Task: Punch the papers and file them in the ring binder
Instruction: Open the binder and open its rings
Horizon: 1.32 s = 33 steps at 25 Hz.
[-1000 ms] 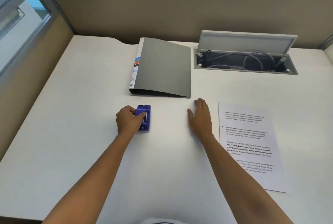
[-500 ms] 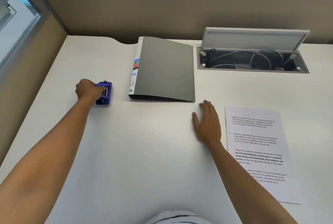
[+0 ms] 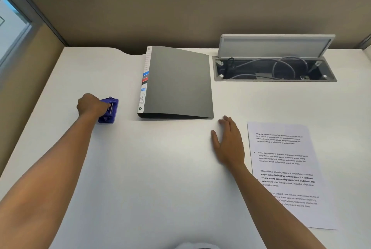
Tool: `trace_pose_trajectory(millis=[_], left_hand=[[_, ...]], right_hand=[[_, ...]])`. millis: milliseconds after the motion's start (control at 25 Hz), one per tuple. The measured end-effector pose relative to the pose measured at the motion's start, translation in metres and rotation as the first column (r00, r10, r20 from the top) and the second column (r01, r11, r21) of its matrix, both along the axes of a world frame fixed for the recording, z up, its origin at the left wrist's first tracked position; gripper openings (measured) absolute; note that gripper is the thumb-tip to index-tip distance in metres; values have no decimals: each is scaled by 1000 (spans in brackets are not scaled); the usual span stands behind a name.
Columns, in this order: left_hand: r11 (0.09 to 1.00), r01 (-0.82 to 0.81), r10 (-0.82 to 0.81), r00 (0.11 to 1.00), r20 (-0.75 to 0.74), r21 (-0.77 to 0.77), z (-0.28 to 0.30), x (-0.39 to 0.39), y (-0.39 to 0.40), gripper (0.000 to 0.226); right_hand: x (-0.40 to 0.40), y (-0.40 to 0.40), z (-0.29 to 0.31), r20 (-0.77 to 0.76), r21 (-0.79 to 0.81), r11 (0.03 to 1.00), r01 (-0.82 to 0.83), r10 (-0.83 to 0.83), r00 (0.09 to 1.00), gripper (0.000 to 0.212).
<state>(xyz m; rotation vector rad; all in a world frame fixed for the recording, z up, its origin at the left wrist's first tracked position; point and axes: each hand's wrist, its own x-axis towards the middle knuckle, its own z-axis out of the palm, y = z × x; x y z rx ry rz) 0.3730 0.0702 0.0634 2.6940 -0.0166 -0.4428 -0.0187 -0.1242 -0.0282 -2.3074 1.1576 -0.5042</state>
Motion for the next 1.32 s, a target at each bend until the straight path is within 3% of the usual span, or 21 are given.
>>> trace_pose_trajectory(millis=[120,200,280,320,400,560,720,920,1040,1120,1320], left_hand=[[964,190,-157,971,181,-186,-1,-39,-14,79],[824,495,-426,862,275,-276,-7,-73,-29,96],[675,727,-673,676,301,-123,-22,-102,-43,106],[634,771,-723,618,308,-58,-31,-112,-51,108],[642,766,-713,606,352,-19,-44,-125,-62,101],[756,654,-601,705,376,-18,-58,-134,-67,78],[786,619,-572,727,379,-1,-60,-142,-58,69],[789,587,-505,788,352,-180,-53,-158,-44,67],[765,544,-433,831,350,-344,-52,-174,-29,64],[721,486,-360,872,332,-494,-52,-186,-16,61],[579,203,-150,978,142,-790,-39,-226,20,47]], right_hand=[[0,1,-1,4,-1,1000,6,-6,1000,46],[0,1,-1,7,-1,1000,8,-8,1000,45],[0,1,0,7,2,1000,7,-7,1000,45],[0,1,0,7,3,1000,9,-9,1000,44],[0,1,0,8,9,1000,16,-16,1000,43],[0,2,0,14,15,1000,17,-17,1000,41],[0,2,2,28,15,1000,18,-18,999,42],[-3,2,7,29,24,999,-41,41,999,45],[-3,1,18,183,208,978,2,-41,982,43],[-3,2,25,261,360,932,35,-137,955,44],[-13,25,25,268,384,923,-39,-71,961,53]])
